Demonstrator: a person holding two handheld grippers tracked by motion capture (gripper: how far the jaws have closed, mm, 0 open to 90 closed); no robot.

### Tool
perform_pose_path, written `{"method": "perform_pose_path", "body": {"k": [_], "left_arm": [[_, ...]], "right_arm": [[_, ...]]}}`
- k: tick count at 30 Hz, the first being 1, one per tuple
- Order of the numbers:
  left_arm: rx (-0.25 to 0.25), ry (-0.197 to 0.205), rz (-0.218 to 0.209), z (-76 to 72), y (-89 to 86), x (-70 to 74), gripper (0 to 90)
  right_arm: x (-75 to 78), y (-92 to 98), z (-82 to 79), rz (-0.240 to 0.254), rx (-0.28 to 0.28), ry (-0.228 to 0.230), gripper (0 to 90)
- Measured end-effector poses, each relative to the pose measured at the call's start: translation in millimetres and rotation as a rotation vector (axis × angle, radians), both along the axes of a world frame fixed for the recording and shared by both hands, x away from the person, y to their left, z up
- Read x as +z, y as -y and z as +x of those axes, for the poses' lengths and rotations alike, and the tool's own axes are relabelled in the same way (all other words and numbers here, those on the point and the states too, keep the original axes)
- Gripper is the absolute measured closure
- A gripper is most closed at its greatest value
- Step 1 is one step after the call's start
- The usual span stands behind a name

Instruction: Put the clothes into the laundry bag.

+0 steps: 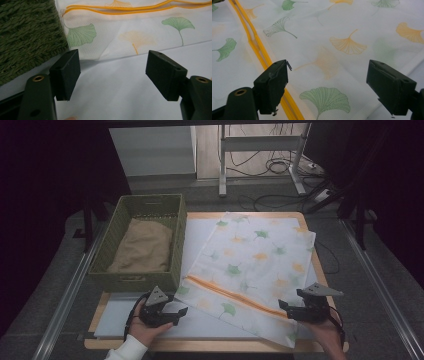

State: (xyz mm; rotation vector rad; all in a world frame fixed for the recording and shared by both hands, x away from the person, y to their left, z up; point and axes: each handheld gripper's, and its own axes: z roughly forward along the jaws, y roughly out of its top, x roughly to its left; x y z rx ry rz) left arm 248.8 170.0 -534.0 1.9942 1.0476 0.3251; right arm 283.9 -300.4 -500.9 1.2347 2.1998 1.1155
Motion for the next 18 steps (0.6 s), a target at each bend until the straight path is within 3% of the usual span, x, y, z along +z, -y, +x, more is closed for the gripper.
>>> {"method": "perform_pose_path", "body": {"k": [6, 18], "left_arm": [[-0.007, 0.005, 0.000, -2.2, 0.2, 0.5, 27.0], [-0.005, -0.002, 0.009, 0.0, -0.4, -0.5, 26.9]], "right_arm": [[-1.1, -2.3, -1.7, -0.031, 0.009, -0.011, 19.2], [-2.3, -4.0, -1.1, -0.047, 0.033, -0.036, 19.8]]}}
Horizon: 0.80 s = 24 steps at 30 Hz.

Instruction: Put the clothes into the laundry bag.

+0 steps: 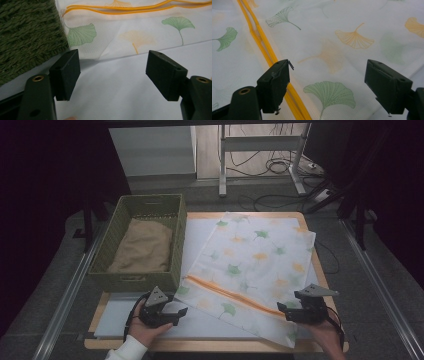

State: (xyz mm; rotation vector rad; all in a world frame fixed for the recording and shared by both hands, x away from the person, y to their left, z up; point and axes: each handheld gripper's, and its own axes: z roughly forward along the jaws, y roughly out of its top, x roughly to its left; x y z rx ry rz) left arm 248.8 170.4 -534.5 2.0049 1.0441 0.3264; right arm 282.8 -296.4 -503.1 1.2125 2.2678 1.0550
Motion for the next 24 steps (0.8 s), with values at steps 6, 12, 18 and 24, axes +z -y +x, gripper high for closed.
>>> {"method": "perform_pose_path", "body": {"k": [6, 12, 18, 24], "left_arm": [[-0.005, 0.000, -0.001, -1.0, 0.0, 0.5, 26.9], [-0.010, 0.005, -0.013, -2.9, -1.6, 1.3, 26.8], [-0.007, 0.006, -0.010, -3.1, -1.3, 1.2, 26.8], [-0.007, 0.000, -0.001, -1.8, 0.4, -0.1, 26.8]], "right_arm": [[0.2, -0.7, -0.9, 0.001, 0.013, -0.010, 21.9], [0.9, -4.4, 0.0, 0.001, 0.029, -0.016, 23.1], [4.6, -4.9, -1.3, 0.009, 0.033, -0.010, 26.5], [8.7, -4.8, -0.3, 0.009, 0.048, -0.006, 30.0]]}}
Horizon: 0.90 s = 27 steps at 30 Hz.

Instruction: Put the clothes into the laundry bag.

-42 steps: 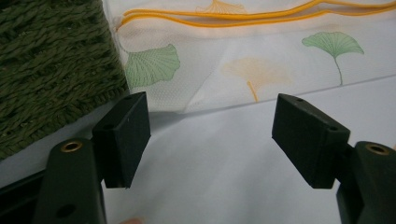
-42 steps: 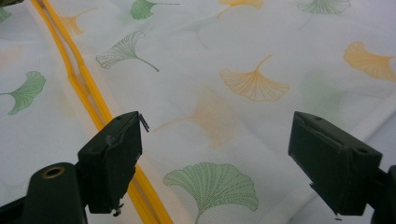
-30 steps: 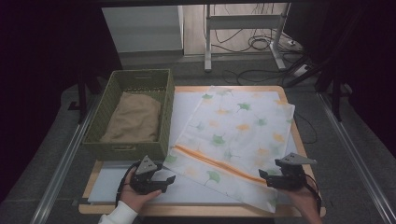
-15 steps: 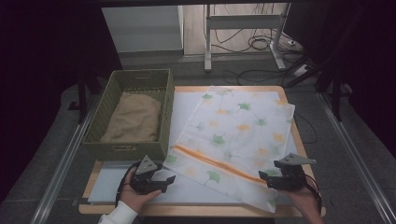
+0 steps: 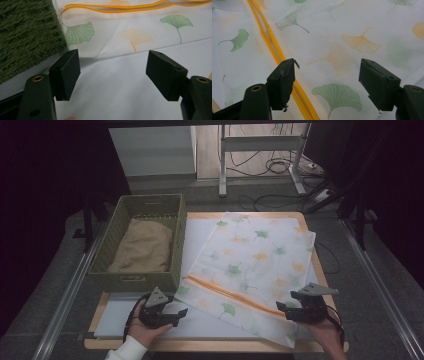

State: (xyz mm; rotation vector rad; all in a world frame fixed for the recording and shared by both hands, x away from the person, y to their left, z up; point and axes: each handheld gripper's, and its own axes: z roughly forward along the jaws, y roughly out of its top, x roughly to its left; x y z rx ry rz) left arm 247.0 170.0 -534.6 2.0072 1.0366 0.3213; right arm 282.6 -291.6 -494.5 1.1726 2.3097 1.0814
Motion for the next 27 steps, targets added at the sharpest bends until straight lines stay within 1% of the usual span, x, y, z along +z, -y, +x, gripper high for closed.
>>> {"method": "perform_pose_path", "body": {"k": [3, 7, 11, 13, 16, 17, 19, 21, 23, 24, 25, 27], "left_arm": [[0.001, 0.003, 0.015, 0.0, 2.4, -0.6, 26.8], [-0.006, 0.010, 0.012, -1.1, 4.2, 0.5, 26.7], [-0.005, 0.009, 0.003, -1.4, 3.0, 1.0, 26.7], [-0.005, 0.007, -0.005, -1.1, 1.1, 1.6, 26.7], [-0.006, 0.005, -0.013, -0.9, 0.0, 1.7, 26.7], [-0.005, 0.005, -0.015, -1.0, -0.5, 1.9, 26.7], [-0.004, 0.006, -0.016, -1.2, -1.7, 2.2, 26.8], [-0.001, 0.004, -0.021, -1.0, -2.3, 2.0, 26.9], [0.000, 0.003, -0.024, -0.9, -2.3, 2.0, 26.9], [-0.004, -0.002, -0.030, -0.9, -2.4, 2.3, 26.9], [-0.005, -0.004, -0.034, -1.0, -2.3, 2.5, 26.9], [-0.006, -0.002, -0.030, -1.5, -1.4, 2.7, 26.8]], "right_arm": [[2.5, -0.8, 2.0, -0.002, 0.003, -0.001, 31.0], [7.2, -3.3, 5.5, -0.007, 0.011, -0.003, 32.7], [12.2, -7.3, 7.2, -0.017, 0.022, -0.004, 34.2], [17.9, -14.2, 10.7, -0.038, 0.029, -0.005, 35.1], [23.5, -25.0, 16.3, -0.050, 0.053, -0.005, 35.9], [23.5, -25.0, 16.3, -0.050, 0.053, -0.005, 35.9], [27.4, -35.5, 21.8, -0.056, 0.075, -0.006, 36.4], [29.0, -41.0, 24.9, -0.055, 0.091, -0.008, 36.7], [29.8, -44.0, 25.8, -0.055, 0.094, -0.014, 36.7], [31.5, -49.7, 27.4, -0.053, 0.112, -0.016, 36.8], [32.5, -52.7, 27.8, -0.054, 0.117, -0.017, 36.8], [35.1, -57.6, 29.0, -0.056, 0.125, -0.021, 37.0]]}}
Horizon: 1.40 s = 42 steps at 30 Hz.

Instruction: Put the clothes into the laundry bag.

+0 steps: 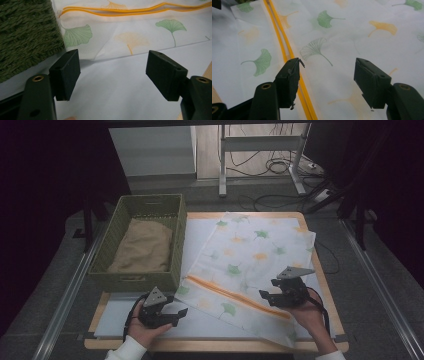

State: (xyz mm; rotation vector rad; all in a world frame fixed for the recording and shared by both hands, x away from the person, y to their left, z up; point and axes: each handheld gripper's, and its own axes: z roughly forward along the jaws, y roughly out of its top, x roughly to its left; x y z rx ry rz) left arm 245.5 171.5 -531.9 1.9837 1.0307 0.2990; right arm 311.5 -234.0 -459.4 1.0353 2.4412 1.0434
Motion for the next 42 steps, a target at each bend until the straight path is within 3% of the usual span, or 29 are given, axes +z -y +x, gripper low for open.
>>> {"method": "perform_pose_path", "body": {"k": [10, 18, 30, 35, 39, 42], "left_arm": [[0.000, -0.001, 0.001, -0.4, 1.0, -0.3, 26.7], [0.001, -0.009, -0.005, 0.1, 1.1, -1.0, 26.8], [0.002, -0.011, -0.007, 0.0, 0.1, -1.0, 26.9], [-0.004, -0.012, -0.004, -0.5, 0.6, -1.3, 27.0], [-0.011, -0.013, -0.005, -0.4, 0.1, -1.4, 27.0], [-0.011, -0.014, -0.008, -0.4, 0.5, -1.5, 27.0]], "right_arm": [[7.9, -22.0, 11.7, -0.026, 0.038, -0.024, 37.4], [2.9, -54.2, 22.3, -0.081, 0.118, -0.053, 37.4], [-1.2, -87.6, 38.1, -0.160, 0.171, -0.085, 35.8], [-8.4, -98.0, 41.9, -0.185, 0.185, -0.103, 34.6], [-21.4, -103.0, 46.4, -0.248, 0.195, -0.120, 33.9], [-24.5, -103.0, 48.1, -0.255, 0.196, -0.132, 33.6]]}}
